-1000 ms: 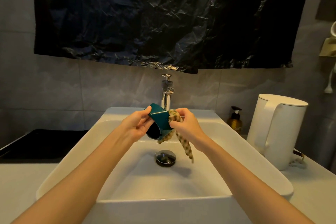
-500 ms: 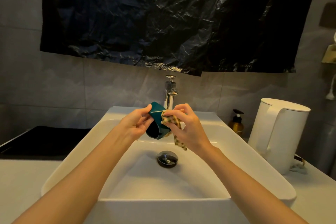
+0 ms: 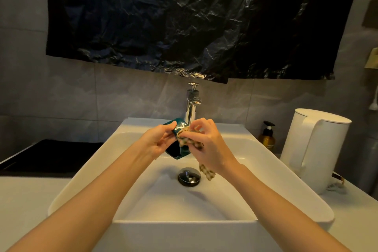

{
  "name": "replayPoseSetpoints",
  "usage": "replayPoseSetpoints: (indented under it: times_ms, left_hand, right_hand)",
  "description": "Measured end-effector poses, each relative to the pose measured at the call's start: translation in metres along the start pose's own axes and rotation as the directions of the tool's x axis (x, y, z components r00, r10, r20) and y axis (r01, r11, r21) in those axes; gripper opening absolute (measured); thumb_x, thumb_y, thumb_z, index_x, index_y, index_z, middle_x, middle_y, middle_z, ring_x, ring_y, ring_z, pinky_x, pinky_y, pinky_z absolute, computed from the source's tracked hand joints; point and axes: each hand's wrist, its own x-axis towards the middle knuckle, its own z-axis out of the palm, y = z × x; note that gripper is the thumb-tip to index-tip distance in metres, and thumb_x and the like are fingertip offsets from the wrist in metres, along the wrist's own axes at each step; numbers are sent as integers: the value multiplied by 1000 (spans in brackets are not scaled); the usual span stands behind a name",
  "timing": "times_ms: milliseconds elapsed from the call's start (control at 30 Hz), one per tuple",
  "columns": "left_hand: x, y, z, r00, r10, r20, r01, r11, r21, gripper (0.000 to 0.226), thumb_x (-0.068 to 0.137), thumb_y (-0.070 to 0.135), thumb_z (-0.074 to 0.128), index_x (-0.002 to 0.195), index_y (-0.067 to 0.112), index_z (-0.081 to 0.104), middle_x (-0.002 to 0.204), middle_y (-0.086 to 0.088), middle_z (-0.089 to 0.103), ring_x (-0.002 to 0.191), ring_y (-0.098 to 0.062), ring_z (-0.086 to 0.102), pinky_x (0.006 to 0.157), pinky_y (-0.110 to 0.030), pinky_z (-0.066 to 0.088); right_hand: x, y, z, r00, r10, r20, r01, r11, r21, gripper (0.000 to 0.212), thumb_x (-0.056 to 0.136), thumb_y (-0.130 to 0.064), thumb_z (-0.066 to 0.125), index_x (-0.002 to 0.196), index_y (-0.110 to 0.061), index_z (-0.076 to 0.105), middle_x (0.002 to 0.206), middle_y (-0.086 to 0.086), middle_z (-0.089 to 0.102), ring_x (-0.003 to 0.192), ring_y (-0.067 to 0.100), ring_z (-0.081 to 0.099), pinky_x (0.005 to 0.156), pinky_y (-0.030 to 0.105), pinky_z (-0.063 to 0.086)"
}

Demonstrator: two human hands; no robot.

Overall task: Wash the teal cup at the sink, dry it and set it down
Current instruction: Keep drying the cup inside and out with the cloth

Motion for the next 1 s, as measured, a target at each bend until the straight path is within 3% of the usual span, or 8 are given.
replayPoseSetpoints:
  times_ms: [100, 267, 467, 700, 833, 1000]
  left_hand:
    - [1, 2, -2, 1000, 16, -27, -16, 1000, -8, 10, 92, 6, 55, 90, -3, 54, 91, -17, 60, 94, -26, 60, 83, -35, 48]
    - [5, -3, -2, 998, 59, 13, -61, 984, 167, 13, 90, 13, 59, 97, 2, 57, 92, -15, 65, 83, -21, 64, 78, -34, 52]
    - [7, -3, -4, 998, 69, 10, -69, 987, 147, 9, 92, 14, 56, 91, 5, 55, 91, -13, 63, 80, -18, 62, 77, -32, 51]
    - [12, -11, -4, 988, 101, 117, -135, 935, 327, 17, 95, 20, 50, 106, 8, 56, 109, -13, 64, 107, -24, 60, 82, -31, 52]
    - [12, -15, 0, 984, 55, 170, -115, 922, 369, 13, 96, 21, 49, 103, 12, 55, 105, -10, 63, 100, -21, 60, 80, -30, 51]
    - [14, -13, -5, 994, 51, 93, -74, 962, 264, 23, 96, 16, 49, 116, 5, 52, 104, -12, 63, 88, -19, 62, 68, -27, 52]
  right_hand:
    - [-2, 0, -2, 995, -70, 64, 73, 996, -52, 31, 77, -2, 71, 105, -17, 73, 105, 8, 57, 94, 24, 49, 75, 24, 46]
    - [5, -9, 3, 1000, -22, -6, 22, 997, -70, 33, 81, 3, 67, 111, -13, 69, 111, 14, 57, 100, 29, 52, 77, 28, 50]
    - [-2, -5, -3, 994, -65, 83, 69, 996, -53, 31, 76, -4, 73, 104, -16, 72, 107, 9, 58, 99, 24, 49, 75, 26, 49]
    - [7, -3, 4, 990, 141, -13, -141, 990, -16, 28, 87, -5, 64, 114, -15, 66, 118, 11, 52, 110, 22, 46, 87, 29, 51]
    - [8, -3, 0, 961, 274, -18, -274, 962, 6, 29, 94, -12, 56, 121, -17, 63, 123, 10, 47, 113, 16, 40, 90, 25, 45]
    - [-1, -5, -5, 993, 55, 101, -54, 998, -19, 29, 77, -9, 74, 105, -16, 71, 107, 8, 56, 99, 19, 46, 79, 12, 36]
